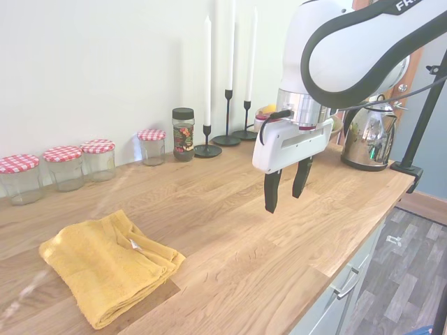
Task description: Wipe the counter
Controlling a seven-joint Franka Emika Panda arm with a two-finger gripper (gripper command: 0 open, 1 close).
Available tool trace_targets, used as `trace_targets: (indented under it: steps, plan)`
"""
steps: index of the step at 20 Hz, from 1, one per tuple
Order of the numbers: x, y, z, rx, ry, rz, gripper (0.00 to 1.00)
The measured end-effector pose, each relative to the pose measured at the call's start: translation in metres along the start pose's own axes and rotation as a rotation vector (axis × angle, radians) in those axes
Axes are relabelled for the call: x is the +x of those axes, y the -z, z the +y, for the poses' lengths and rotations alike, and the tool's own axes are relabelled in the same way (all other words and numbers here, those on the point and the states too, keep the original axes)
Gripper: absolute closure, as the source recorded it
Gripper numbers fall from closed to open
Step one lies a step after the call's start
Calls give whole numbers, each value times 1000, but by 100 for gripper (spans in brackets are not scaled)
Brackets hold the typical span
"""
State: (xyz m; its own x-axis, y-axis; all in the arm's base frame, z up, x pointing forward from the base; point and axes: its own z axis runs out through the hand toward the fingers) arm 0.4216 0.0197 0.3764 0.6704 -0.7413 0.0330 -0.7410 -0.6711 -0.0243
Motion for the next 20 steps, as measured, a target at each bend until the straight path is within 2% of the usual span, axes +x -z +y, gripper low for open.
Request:
trace_targets:
  steps: [10, 20]
  plan:
    - [-3, -3, -13, 0, 15, 2, 0]
    - [-34, 0, -89, 15, 69, 8, 0]
